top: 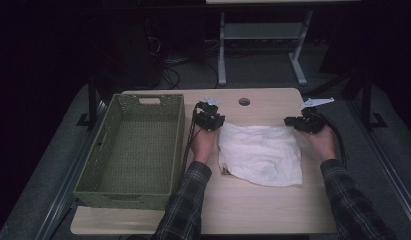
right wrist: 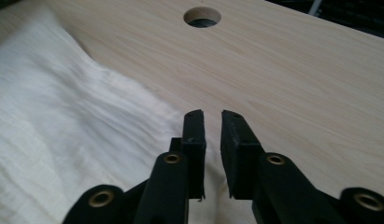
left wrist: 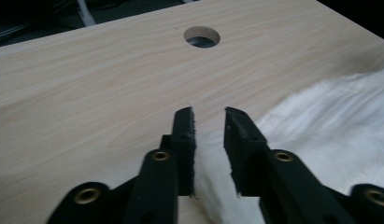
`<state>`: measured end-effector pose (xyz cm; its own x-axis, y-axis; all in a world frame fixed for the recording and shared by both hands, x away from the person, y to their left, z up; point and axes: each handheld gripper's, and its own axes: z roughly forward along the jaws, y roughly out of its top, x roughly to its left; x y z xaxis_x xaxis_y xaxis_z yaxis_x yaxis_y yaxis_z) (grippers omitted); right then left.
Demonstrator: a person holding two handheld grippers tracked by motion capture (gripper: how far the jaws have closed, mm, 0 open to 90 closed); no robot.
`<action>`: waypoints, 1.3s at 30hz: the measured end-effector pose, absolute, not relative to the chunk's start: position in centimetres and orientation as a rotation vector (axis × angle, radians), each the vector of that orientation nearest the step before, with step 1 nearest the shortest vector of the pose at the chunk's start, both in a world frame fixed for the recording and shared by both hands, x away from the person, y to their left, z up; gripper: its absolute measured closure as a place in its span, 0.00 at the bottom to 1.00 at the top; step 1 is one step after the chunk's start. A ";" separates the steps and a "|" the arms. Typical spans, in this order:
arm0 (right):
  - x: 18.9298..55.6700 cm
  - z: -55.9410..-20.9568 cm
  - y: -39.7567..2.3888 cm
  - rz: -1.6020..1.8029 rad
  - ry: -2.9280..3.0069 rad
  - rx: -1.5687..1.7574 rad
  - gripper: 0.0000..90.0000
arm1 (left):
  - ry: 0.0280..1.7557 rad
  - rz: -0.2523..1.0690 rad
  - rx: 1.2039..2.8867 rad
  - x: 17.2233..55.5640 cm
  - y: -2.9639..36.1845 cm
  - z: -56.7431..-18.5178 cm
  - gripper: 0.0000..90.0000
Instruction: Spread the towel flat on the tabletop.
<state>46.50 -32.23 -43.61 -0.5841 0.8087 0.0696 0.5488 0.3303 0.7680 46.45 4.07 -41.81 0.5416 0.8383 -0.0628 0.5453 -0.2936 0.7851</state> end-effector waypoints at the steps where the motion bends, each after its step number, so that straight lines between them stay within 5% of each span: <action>1: 46.3 -43.6 -32.3 1.147 2.273 1.223 0.85 | 1.113 0.467 1.985 46.3 4.0 -41.7 0.76; 8: 44.2 -43.3 -32.5 1.177 2.314 1.177 0.76 | 1.040 0.403 2.037 44.1 3.9 -41.2 0.68; 29: 34.7 -43.4 -32.4 1.092 2.481 1.109 0.70 | 0.886 0.263 2.152 34.4 4.7 -42.5 0.66; 39: 29.3 -44.5 -33.8 1.045 2.521 1.183 0.67 | 0.869 0.213 2.175 32.8 4.9 -44.3 0.65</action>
